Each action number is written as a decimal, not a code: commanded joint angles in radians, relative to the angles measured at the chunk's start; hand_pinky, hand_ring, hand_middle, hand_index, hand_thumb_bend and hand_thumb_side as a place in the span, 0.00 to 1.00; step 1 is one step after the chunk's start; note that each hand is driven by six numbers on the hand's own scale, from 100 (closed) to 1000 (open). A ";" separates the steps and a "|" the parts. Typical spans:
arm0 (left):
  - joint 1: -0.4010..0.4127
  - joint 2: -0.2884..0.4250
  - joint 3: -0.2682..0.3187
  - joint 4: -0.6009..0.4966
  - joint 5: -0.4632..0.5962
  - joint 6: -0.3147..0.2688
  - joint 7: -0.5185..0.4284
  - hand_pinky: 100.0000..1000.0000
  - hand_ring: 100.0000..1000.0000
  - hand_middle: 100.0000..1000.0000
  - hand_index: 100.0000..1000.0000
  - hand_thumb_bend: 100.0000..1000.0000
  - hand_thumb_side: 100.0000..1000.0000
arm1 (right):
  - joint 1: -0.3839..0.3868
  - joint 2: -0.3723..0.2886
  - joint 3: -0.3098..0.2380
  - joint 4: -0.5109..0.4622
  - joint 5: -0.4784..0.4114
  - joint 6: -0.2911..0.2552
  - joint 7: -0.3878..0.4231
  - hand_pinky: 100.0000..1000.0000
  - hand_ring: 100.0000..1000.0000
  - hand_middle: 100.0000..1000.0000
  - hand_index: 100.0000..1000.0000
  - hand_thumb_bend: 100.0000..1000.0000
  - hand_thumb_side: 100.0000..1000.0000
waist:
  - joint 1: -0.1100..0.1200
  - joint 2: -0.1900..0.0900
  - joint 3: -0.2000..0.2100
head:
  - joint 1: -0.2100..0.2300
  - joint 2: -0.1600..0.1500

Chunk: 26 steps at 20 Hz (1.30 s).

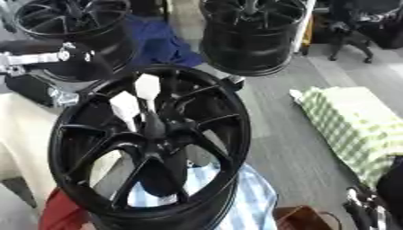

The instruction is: Pull the pin out of the wheel hub.

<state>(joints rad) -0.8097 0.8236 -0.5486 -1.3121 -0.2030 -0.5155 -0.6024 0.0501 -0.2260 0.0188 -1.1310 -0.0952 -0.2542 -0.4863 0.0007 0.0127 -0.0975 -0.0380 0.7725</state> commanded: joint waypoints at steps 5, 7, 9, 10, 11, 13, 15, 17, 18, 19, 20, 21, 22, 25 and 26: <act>-0.033 -0.003 -0.018 0.033 -0.064 -0.389 -0.305 0.83 0.81 0.81 0.90 0.07 0.33 | -0.008 -0.028 -0.004 -0.011 0.005 -0.005 -0.002 0.57 0.48 0.54 0.81 0.00 0.48 | 0.001 -0.014 -0.001 | 0.000 -0.003; -0.037 -0.008 -0.022 0.035 -0.065 -0.391 -0.305 0.84 0.82 0.83 0.91 0.07 0.31 | -0.008 -0.028 -0.004 -0.011 0.005 -0.005 -0.002 0.57 0.48 0.54 0.81 0.00 0.48 | 0.001 -0.014 -0.001 | 0.000 -0.003; -0.042 -0.015 -0.029 0.036 -0.066 -0.391 -0.305 0.85 0.83 0.83 0.91 0.07 0.30 | -0.008 -0.028 -0.004 -0.011 0.004 -0.005 -0.002 0.57 0.48 0.54 0.81 0.00 0.48 | 0.001 -0.014 -0.002 | 0.001 -0.003; -0.045 -0.019 -0.033 0.037 -0.068 -0.391 -0.305 0.85 0.83 0.84 0.91 0.07 0.30 | -0.008 -0.028 -0.004 -0.011 0.005 -0.005 -0.002 0.57 0.48 0.54 0.81 0.00 0.48 | 0.001 -0.014 -0.002 | 0.001 -0.003; -0.049 -0.025 -0.040 0.039 -0.072 -0.391 -0.305 0.86 0.84 0.84 0.91 0.07 0.30 | -0.009 -0.028 -0.003 -0.011 0.005 -0.005 -0.001 0.57 0.48 0.54 0.81 0.00 0.48 | 0.001 -0.015 -0.003 | 0.001 -0.003; -0.055 -0.036 -0.054 0.044 -0.083 -0.392 -0.305 0.86 0.84 0.85 0.91 0.08 0.30 | -0.009 -0.027 -0.003 -0.011 0.005 -0.006 -0.001 0.57 0.48 0.54 0.81 0.00 0.48 | 0.001 -0.015 -0.005 | 0.002 -0.003; -0.062 -0.045 -0.066 0.051 -0.096 -0.392 -0.305 0.87 0.85 0.86 0.92 0.08 0.30 | -0.010 -0.027 -0.002 -0.011 0.004 -0.006 -0.001 0.57 0.48 0.54 0.81 0.00 0.48 | 0.001 -0.015 -0.006 | 0.003 -0.003; -0.067 -0.054 -0.075 0.058 -0.109 -0.392 -0.305 0.87 0.85 0.86 0.92 0.09 0.30 | -0.010 -0.027 -0.002 -0.011 0.003 -0.007 -0.001 0.57 0.48 0.54 0.81 0.00 0.48 | 0.001 -0.014 -0.007 | 0.003 -0.003; -0.070 -0.058 -0.077 0.062 -0.115 -0.392 -0.305 0.87 0.85 0.86 0.92 0.09 0.31 | -0.010 -0.026 -0.002 -0.011 0.002 -0.007 0.000 0.57 0.48 0.54 0.81 0.00 0.48 | 0.001 -0.014 -0.008 | 0.004 -0.003; -0.072 -0.061 -0.079 0.067 -0.121 -0.392 -0.305 0.87 0.85 0.87 0.92 0.09 0.31 | -0.010 -0.026 -0.002 -0.012 0.002 -0.007 0.000 0.57 0.48 0.54 0.81 0.00 0.48 | 0.001 -0.014 -0.009 | 0.004 -0.003; -0.073 -0.065 -0.081 0.071 -0.126 -0.392 -0.305 0.87 0.85 0.87 0.92 0.10 0.31 | -0.010 -0.026 -0.001 -0.012 0.001 -0.008 0.000 0.57 0.48 0.54 0.81 0.00 0.48 | 0.001 -0.013 -0.009 | 0.004 -0.003; -0.074 -0.068 -0.083 0.076 -0.131 -0.392 -0.305 0.87 0.85 0.87 0.92 0.10 0.32 | -0.011 -0.026 -0.001 -0.012 0.001 -0.008 0.000 0.57 0.48 0.54 0.81 0.00 0.48 | 0.001 -0.013 -0.010 | 0.004 -0.003; -0.075 -0.071 -0.085 0.081 -0.137 -0.392 -0.305 0.87 0.85 0.87 0.92 0.10 0.32 | -0.011 -0.026 -0.001 -0.013 0.000 -0.008 0.001 0.57 0.48 0.54 0.81 0.00 0.48 | 0.001 -0.013 -0.011 | 0.004 -0.003; -0.078 -0.078 -0.091 0.095 -0.157 -0.392 -0.305 0.86 0.84 0.87 0.92 0.09 0.31 | -0.011 -0.026 0.000 -0.013 -0.001 -0.008 0.001 0.57 0.48 0.54 0.81 0.00 0.48 | 0.001 -0.012 -0.012 | 0.005 -0.003; -0.079 -0.081 -0.092 0.099 -0.164 -0.392 -0.305 0.86 0.84 0.86 0.92 0.09 0.31 | -0.011 -0.026 0.000 -0.013 -0.001 -0.008 0.001 0.57 0.48 0.54 0.81 0.00 0.48 | 0.001 -0.012 -0.012 | 0.005 -0.003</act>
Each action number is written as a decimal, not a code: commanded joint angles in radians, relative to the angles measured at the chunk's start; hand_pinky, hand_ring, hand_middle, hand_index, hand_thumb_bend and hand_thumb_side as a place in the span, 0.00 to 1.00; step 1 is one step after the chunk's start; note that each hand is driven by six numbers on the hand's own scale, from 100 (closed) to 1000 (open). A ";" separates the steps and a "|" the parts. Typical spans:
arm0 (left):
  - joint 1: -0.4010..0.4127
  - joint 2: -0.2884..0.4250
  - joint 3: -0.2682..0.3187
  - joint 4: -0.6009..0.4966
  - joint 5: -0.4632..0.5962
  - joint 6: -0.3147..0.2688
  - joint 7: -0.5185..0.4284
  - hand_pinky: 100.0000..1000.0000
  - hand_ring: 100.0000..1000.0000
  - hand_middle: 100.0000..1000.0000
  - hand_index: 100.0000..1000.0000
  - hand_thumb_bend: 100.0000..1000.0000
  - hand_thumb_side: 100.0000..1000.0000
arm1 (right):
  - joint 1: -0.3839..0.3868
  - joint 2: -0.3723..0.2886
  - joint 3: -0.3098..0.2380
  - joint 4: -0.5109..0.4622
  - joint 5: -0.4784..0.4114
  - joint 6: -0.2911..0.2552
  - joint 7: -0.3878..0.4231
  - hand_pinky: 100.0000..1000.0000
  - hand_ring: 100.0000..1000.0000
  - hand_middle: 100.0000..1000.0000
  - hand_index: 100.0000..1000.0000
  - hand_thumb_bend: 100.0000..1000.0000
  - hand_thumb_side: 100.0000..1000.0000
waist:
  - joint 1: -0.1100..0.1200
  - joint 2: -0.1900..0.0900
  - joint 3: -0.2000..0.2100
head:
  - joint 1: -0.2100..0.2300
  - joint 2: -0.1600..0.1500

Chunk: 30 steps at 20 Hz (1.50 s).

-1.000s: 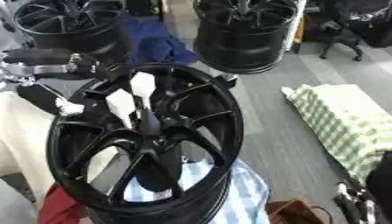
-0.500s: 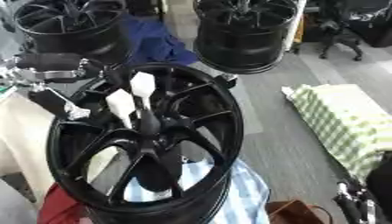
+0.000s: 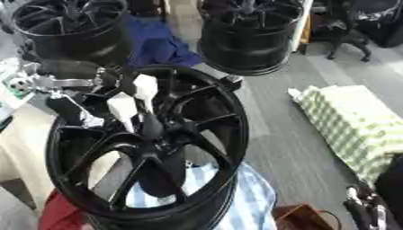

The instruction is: Pull the pin out of the wheel hub.

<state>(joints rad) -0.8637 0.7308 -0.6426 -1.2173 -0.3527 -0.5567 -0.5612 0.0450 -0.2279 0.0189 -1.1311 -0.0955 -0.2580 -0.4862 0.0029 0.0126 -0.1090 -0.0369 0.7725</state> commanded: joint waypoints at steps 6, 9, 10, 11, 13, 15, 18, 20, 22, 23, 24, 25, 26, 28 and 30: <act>-0.030 -0.006 -0.002 0.034 -0.039 -0.350 -0.346 0.84 0.81 0.83 0.91 0.06 0.28 | -0.007 -0.023 0.001 -0.014 -0.002 -0.005 0.002 0.57 0.48 0.54 0.81 0.00 0.48 | -0.001 -0.011 -0.003 | 0.004 -0.003; -0.031 -0.012 -0.004 0.047 -0.042 -0.350 -0.346 0.81 0.78 0.79 0.90 0.00 0.25 | -0.008 -0.023 0.001 -0.014 -0.004 -0.006 0.003 0.57 0.48 0.54 0.81 0.00 0.48 | -0.001 -0.011 -0.005 | 0.004 -0.003; -0.031 -0.014 -0.004 0.051 -0.041 -0.350 -0.346 0.80 0.77 0.78 0.90 0.00 0.25 | -0.008 -0.022 0.002 -0.014 -0.004 -0.006 0.003 0.57 0.48 0.54 0.81 0.00 0.48 | -0.001 -0.011 -0.005 | 0.003 -0.003; -0.032 -0.015 -0.004 0.054 -0.040 -0.350 -0.346 0.79 0.75 0.75 0.88 0.00 0.20 | -0.008 -0.022 0.002 -0.014 -0.005 -0.006 0.003 0.57 0.48 0.54 0.81 0.00 0.48 | -0.001 -0.011 -0.005 | 0.004 -0.003; -0.034 -0.017 -0.001 0.060 -0.035 -0.350 -0.346 0.78 0.74 0.73 0.87 0.00 0.18 | -0.008 -0.022 0.002 -0.014 -0.006 -0.007 0.003 0.57 0.48 0.54 0.81 0.00 0.48 | -0.001 -0.011 -0.005 | 0.004 -0.003; -0.037 -0.020 0.005 0.065 -0.032 -0.350 -0.346 0.77 0.72 0.70 0.85 0.00 0.17 | -0.008 -0.022 0.002 -0.014 -0.007 -0.007 0.003 0.57 0.48 0.54 0.81 0.00 0.48 | -0.001 -0.011 -0.005 | 0.003 -0.003; -0.041 -0.023 0.017 0.076 -0.025 -0.350 -0.346 0.75 0.69 0.62 0.81 0.00 0.15 | -0.008 -0.021 0.002 -0.013 -0.007 -0.007 0.003 0.57 0.48 0.54 0.81 0.00 0.48 | -0.001 -0.012 -0.004 | 0.003 -0.003; -0.046 -0.026 0.030 0.085 -0.011 -0.350 -0.346 0.73 0.66 0.55 0.77 0.00 0.15 | -0.007 -0.021 0.002 -0.013 -0.007 -0.007 0.003 0.57 0.48 0.54 0.81 0.00 0.48 | -0.001 -0.012 -0.003 | 0.003 -0.003; -0.053 -0.030 0.043 0.091 0.005 -0.350 -0.346 0.72 0.64 0.51 0.73 0.00 0.15 | -0.007 -0.021 0.002 -0.012 -0.008 -0.007 0.003 0.57 0.48 0.54 0.81 0.00 0.48 | -0.002 -0.013 -0.003 | 0.003 -0.003; -0.057 -0.032 0.049 0.093 0.013 -0.350 -0.346 0.72 0.63 0.49 0.72 0.00 0.16 | -0.007 -0.021 0.002 -0.012 -0.008 -0.007 0.003 0.57 0.48 0.54 0.81 0.00 0.48 | -0.002 -0.013 -0.003 | 0.003 -0.003; -0.061 -0.033 0.056 0.094 0.021 -0.350 -0.346 0.72 0.63 0.48 0.71 0.00 0.16 | -0.006 -0.021 0.002 -0.012 -0.008 -0.007 0.003 0.57 0.48 0.54 0.81 0.00 0.48 | -0.002 -0.013 -0.002 | 0.003 -0.003; -0.065 -0.035 0.064 0.094 0.030 -0.350 -0.346 0.71 0.62 0.46 0.70 0.00 0.16 | -0.006 -0.021 0.002 -0.012 -0.008 -0.007 0.003 0.57 0.48 0.54 0.81 0.00 0.48 | -0.002 -0.014 -0.002 | 0.003 -0.003; -0.070 -0.035 0.071 0.094 0.041 -0.350 -0.346 0.71 0.62 0.45 0.68 0.00 0.17 | -0.006 -0.021 0.002 -0.012 -0.008 -0.007 0.003 0.57 0.48 0.54 0.81 0.00 0.48 | -0.002 -0.014 -0.002 | 0.003 -0.003; -0.081 -0.036 0.089 0.095 0.061 -0.350 -0.346 0.71 0.61 0.44 0.67 0.00 0.17 | -0.005 -0.021 0.002 -0.011 -0.009 -0.008 0.003 0.57 0.48 0.54 0.81 0.00 0.48 | -0.002 -0.014 -0.001 | 0.004 -0.003; -0.092 -0.035 0.109 0.098 0.077 -0.350 -0.346 0.71 0.61 0.43 0.67 0.00 0.17 | -0.005 -0.021 0.002 -0.011 -0.009 -0.008 0.003 0.57 0.48 0.54 0.81 0.00 0.48 | -0.002 -0.015 0.000 | 0.005 -0.003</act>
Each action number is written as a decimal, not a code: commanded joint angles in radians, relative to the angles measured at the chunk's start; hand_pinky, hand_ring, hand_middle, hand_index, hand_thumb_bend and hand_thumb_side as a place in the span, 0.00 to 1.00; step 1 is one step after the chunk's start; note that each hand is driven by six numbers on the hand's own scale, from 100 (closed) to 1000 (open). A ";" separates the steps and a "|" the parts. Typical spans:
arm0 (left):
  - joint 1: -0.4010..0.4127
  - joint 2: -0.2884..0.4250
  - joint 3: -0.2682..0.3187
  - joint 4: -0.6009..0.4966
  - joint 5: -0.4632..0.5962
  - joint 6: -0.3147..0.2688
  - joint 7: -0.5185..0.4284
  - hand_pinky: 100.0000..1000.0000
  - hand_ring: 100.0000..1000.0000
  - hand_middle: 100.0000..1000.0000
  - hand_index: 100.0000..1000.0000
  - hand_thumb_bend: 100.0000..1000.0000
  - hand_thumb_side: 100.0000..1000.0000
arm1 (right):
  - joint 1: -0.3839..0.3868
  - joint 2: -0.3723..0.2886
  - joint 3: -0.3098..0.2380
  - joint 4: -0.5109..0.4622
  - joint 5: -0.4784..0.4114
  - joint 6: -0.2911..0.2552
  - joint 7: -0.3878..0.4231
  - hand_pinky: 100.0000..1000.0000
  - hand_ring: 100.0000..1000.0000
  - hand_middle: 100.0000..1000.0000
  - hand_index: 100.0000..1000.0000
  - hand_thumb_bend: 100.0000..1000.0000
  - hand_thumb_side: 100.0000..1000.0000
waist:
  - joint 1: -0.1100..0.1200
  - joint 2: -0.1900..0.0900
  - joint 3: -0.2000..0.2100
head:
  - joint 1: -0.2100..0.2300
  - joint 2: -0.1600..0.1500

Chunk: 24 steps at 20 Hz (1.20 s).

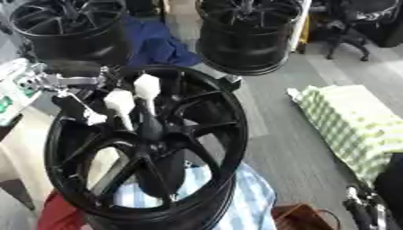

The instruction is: Pull the pin out of the wheel hub.

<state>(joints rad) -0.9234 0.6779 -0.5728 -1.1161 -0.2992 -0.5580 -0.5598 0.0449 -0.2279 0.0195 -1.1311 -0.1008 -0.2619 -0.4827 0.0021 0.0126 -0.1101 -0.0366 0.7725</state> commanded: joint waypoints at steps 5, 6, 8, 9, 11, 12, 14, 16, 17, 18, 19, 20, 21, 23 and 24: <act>-0.054 0.040 0.118 -0.004 0.072 -0.325 -0.347 0.71 0.61 0.43 0.66 0.00 0.17 | -0.002 -0.021 0.000 -0.008 -0.008 -0.004 -0.003 0.57 0.48 0.54 0.81 0.00 0.48 | -0.001 -0.017 0.006 | 0.003 -0.003; -0.055 0.054 0.142 -0.010 0.087 -0.313 -0.347 0.71 0.61 0.43 0.66 0.00 0.17 | -0.001 -0.021 -0.001 -0.007 -0.008 -0.004 -0.003 0.57 0.48 0.54 0.81 0.00 0.48 | -0.001 -0.018 0.008 | 0.002 -0.003; -0.048 0.087 0.194 -0.023 0.114 -0.284 -0.347 0.72 0.61 0.43 0.67 0.00 0.16 | 0.000 -0.022 -0.002 -0.007 -0.010 -0.005 -0.005 0.57 0.48 0.54 0.81 0.00 0.48 | -0.001 -0.018 0.013 | 0.001 -0.003; -0.040 0.106 0.220 -0.031 0.127 -0.268 -0.347 0.72 0.61 0.43 0.67 0.00 0.16 | 0.000 -0.022 -0.003 -0.007 -0.010 -0.005 -0.006 0.57 0.48 0.54 0.81 0.00 0.48 | -0.001 -0.018 0.016 | 0.002 -0.003; -0.006 0.159 0.286 -0.037 0.155 -0.230 -0.347 0.72 0.61 0.43 0.67 0.00 0.15 | 0.002 -0.023 -0.005 -0.007 -0.011 -0.006 -0.008 0.57 0.48 0.54 0.81 0.00 0.48 | 0.000 -0.018 0.023 | -0.001 -0.003; 0.019 0.187 0.322 -0.036 0.169 -0.210 -0.347 0.72 0.61 0.43 0.67 0.00 0.15 | 0.003 -0.023 -0.006 -0.007 -0.011 -0.006 -0.009 0.57 0.48 0.54 0.81 0.00 0.48 | 0.001 -0.017 0.026 | -0.001 -0.003; 0.085 0.242 0.389 -0.028 0.193 -0.175 -0.347 0.71 0.62 0.44 0.68 0.00 0.15 | 0.003 -0.023 -0.008 -0.009 -0.012 -0.007 -0.011 0.57 0.48 0.54 0.81 0.00 0.48 | 0.001 -0.015 0.030 | -0.004 -0.003; 0.167 0.289 0.454 -0.005 0.206 -0.137 -0.347 0.71 0.62 0.44 0.69 0.00 0.15 | 0.002 -0.024 -0.009 -0.010 -0.014 -0.007 -0.013 0.57 0.48 0.54 0.81 0.00 0.48 | 0.001 -0.013 0.032 | -0.009 -0.003; 0.206 0.305 0.482 0.007 0.209 -0.125 -0.347 0.71 0.62 0.45 0.69 0.00 0.15 | 0.002 -0.025 -0.009 -0.011 -0.014 -0.007 -0.013 0.57 0.48 0.54 0.81 0.00 0.48 | 0.001 -0.012 0.032 | -0.008 -0.003; 0.247 0.316 0.506 0.027 0.203 -0.111 -0.347 0.71 0.63 0.47 0.71 0.00 0.15 | 0.002 -0.025 -0.010 -0.012 -0.014 -0.007 -0.014 0.57 0.48 0.54 0.81 0.00 0.48 | 0.001 -0.010 0.033 | -0.010 -0.003; 0.282 0.322 0.527 0.047 0.193 -0.102 -0.347 0.71 0.64 0.48 0.72 0.00 0.15 | 0.002 -0.025 -0.010 -0.012 -0.014 -0.007 -0.015 0.57 0.48 0.54 0.81 0.00 0.48 | 0.001 -0.010 0.033 | -0.010 -0.003; 0.319 0.320 0.545 0.072 0.179 -0.093 -0.347 0.71 0.66 0.53 0.76 0.00 0.15 | 0.002 -0.026 -0.010 -0.012 -0.014 -0.006 -0.015 0.57 0.48 0.54 0.81 0.00 0.48 | 0.000 -0.009 0.034 | -0.010 -0.003; 0.349 0.315 0.560 0.093 0.164 -0.089 -0.347 0.73 0.70 0.61 0.81 0.00 0.17 | 0.001 -0.026 -0.010 -0.012 -0.014 -0.006 -0.015 0.57 0.48 0.54 0.81 0.00 0.48 | 0.000 -0.008 0.034 | -0.010 -0.003; 0.405 0.295 0.591 0.126 0.123 -0.084 -0.347 0.76 0.76 0.75 0.89 0.00 0.29 | 0.001 -0.026 -0.011 -0.012 -0.014 -0.005 -0.015 0.57 0.48 0.54 0.81 0.00 0.48 | -0.002 -0.007 0.034 | -0.011 -0.003; 0.430 0.285 0.611 0.135 0.093 -0.082 -0.347 0.80 0.79 0.81 0.92 0.10 0.37 | 0.000 -0.026 -0.011 -0.012 -0.014 -0.005 -0.016 0.57 0.48 0.54 0.81 0.00 0.48 | -0.002 -0.006 0.034 | -0.012 -0.003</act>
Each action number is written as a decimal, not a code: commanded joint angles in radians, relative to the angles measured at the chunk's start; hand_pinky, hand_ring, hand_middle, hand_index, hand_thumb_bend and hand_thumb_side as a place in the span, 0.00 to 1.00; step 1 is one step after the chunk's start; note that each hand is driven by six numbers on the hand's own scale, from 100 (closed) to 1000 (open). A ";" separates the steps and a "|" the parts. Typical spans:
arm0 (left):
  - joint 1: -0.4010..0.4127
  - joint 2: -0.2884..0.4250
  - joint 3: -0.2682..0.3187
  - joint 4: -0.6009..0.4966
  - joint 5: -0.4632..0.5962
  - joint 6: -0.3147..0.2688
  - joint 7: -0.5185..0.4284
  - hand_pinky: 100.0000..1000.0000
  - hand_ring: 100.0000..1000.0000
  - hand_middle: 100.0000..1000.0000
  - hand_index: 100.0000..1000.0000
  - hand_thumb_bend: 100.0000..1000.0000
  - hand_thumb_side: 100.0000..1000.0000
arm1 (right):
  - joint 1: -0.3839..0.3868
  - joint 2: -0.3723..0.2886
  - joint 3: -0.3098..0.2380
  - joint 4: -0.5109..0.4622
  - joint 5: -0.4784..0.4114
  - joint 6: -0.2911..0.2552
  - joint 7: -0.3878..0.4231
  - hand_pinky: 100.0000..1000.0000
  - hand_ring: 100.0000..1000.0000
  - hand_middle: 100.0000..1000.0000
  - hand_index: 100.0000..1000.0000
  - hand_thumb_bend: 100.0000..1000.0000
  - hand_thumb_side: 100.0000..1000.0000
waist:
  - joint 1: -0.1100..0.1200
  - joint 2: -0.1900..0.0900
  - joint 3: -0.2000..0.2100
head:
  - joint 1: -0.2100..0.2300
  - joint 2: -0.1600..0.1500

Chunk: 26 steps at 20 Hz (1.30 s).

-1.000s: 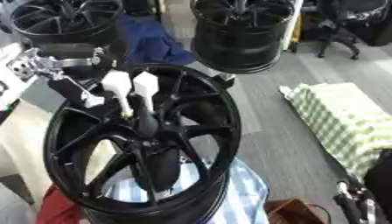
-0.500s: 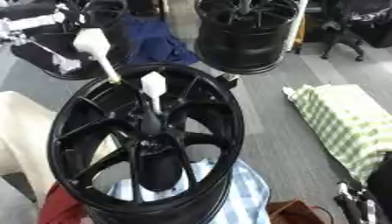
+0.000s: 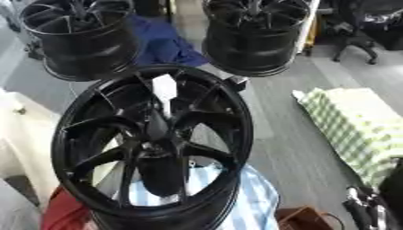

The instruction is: Pull the pin out of the wheel hub.

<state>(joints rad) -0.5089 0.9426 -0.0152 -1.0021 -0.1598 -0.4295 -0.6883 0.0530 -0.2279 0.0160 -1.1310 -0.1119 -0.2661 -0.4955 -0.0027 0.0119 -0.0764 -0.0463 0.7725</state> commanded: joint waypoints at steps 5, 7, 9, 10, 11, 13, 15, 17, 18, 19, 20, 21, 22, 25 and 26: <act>0.126 -0.046 0.156 0.037 -0.115 -0.171 -0.189 0.85 0.85 0.90 0.99 0.43 0.68 | -0.010 -0.025 -0.007 -0.012 -0.006 -0.001 -0.004 0.57 0.48 0.54 0.81 0.00 0.48 | -0.001 -0.001 0.003 | -0.006 -0.003; 0.161 -0.068 0.186 0.037 -0.106 -0.145 -0.160 0.84 0.84 0.90 0.99 0.42 0.73 | -0.011 -0.026 -0.007 -0.013 -0.007 0.000 -0.004 0.57 0.48 0.54 0.81 0.00 0.48 | -0.002 0.001 0.005 | -0.005 -0.003; 0.196 -0.100 0.223 0.022 -0.066 -0.114 -0.113 0.78 0.79 0.83 0.95 0.30 0.76 | -0.011 -0.025 -0.008 -0.014 -0.008 -0.001 -0.005 0.57 0.48 0.54 0.81 0.00 0.48 | -0.004 0.003 0.007 | -0.006 -0.003; 0.212 -0.120 0.242 0.006 -0.036 -0.096 -0.087 0.75 0.76 0.79 0.93 0.18 0.76 | -0.012 -0.025 -0.009 -0.014 -0.008 -0.001 -0.006 0.57 0.48 0.54 0.81 0.00 0.48 | -0.005 0.004 0.008 | -0.007 -0.003; 0.228 -0.141 0.260 -0.017 -0.005 -0.075 -0.064 0.73 0.75 0.78 0.92 0.11 0.75 | -0.012 -0.024 -0.009 -0.014 -0.007 -0.001 -0.007 0.57 0.48 0.54 0.81 0.00 0.48 | -0.006 0.004 0.009 | -0.008 -0.003; 0.264 -0.207 0.306 -0.089 0.058 -0.025 -0.025 0.70 0.72 0.74 0.89 0.00 0.70 | -0.013 -0.023 -0.010 -0.014 -0.007 -0.001 -0.009 0.57 0.48 0.54 0.81 0.00 0.48 | -0.009 0.006 0.011 | -0.009 -0.003; 0.297 -0.289 0.351 -0.176 0.108 0.035 0.001 0.68 0.70 0.72 0.87 0.00 0.68 | -0.014 -0.022 -0.010 -0.015 -0.008 0.000 -0.010 0.57 0.48 0.54 0.81 0.00 0.48 | -0.012 0.009 0.013 | -0.010 -0.003; 0.328 -0.384 0.396 -0.268 0.149 0.109 0.025 0.66 0.68 0.69 0.85 0.00 0.65 | -0.016 -0.020 -0.011 -0.016 -0.009 0.000 -0.009 0.57 0.48 0.54 0.81 0.00 0.48 | -0.016 0.012 0.014 | -0.010 -0.003; 0.340 -0.424 0.413 -0.310 0.159 0.147 0.038 0.66 0.67 0.68 0.85 0.00 0.65 | -0.017 -0.019 -0.011 -0.017 -0.010 0.000 -0.009 0.57 0.48 0.54 0.81 0.00 0.48 | -0.017 0.014 0.014 | -0.010 -0.003; 0.348 -0.450 0.423 -0.345 0.163 0.181 0.047 0.66 0.67 0.68 0.85 0.00 0.65 | -0.018 -0.019 -0.010 -0.018 -0.010 0.000 -0.009 0.57 0.48 0.54 0.81 0.00 0.48 | -0.018 0.015 0.014 | -0.009 -0.003; 0.352 -0.464 0.428 -0.373 0.164 0.208 0.052 0.66 0.67 0.68 0.85 0.00 0.65 | -0.018 -0.019 -0.010 -0.018 -0.011 0.001 -0.009 0.57 0.48 0.54 0.81 0.00 0.48 | -0.019 0.015 0.014 | -0.009 -0.003; 0.355 -0.472 0.431 -0.392 0.164 0.228 0.055 0.66 0.67 0.68 0.85 0.00 0.65 | -0.018 -0.019 -0.010 -0.018 -0.011 0.001 -0.008 0.57 0.48 0.54 0.81 0.00 0.48 | -0.019 0.015 0.014 | -0.009 -0.003; 0.357 -0.478 0.434 -0.405 0.164 0.243 0.057 0.63 0.64 0.64 0.82 0.00 0.58 | -0.018 -0.019 -0.010 -0.018 -0.011 0.001 -0.009 0.57 0.48 0.53 0.81 0.00 0.48 | -0.020 0.016 0.015 | -0.010 -0.003; 0.379 -0.544 0.497 -0.356 0.202 0.295 0.096 0.62 0.62 0.63 0.81 0.00 0.57 | -0.021 -0.007 -0.010 -0.015 -0.011 0.002 -0.012 0.57 0.48 0.54 0.81 0.00 0.48 | -0.039 0.015 0.022 | -0.012 -0.003; 0.383 -0.571 0.523 -0.343 0.218 0.312 0.113 0.62 0.62 0.62 0.80 0.00 0.56 | -0.022 -0.007 -0.009 -0.015 -0.011 0.002 -0.010 0.57 0.48 0.54 0.81 0.00 0.48 | -0.038 0.016 0.020 | -0.009 -0.003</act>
<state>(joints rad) -0.1193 0.3780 0.4741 -1.3445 0.0372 -0.1396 -0.5905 0.0374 -0.2233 0.0122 -1.1316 -0.1187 -0.2634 -0.5025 -0.0504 0.0320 -0.0555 -0.0548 0.7725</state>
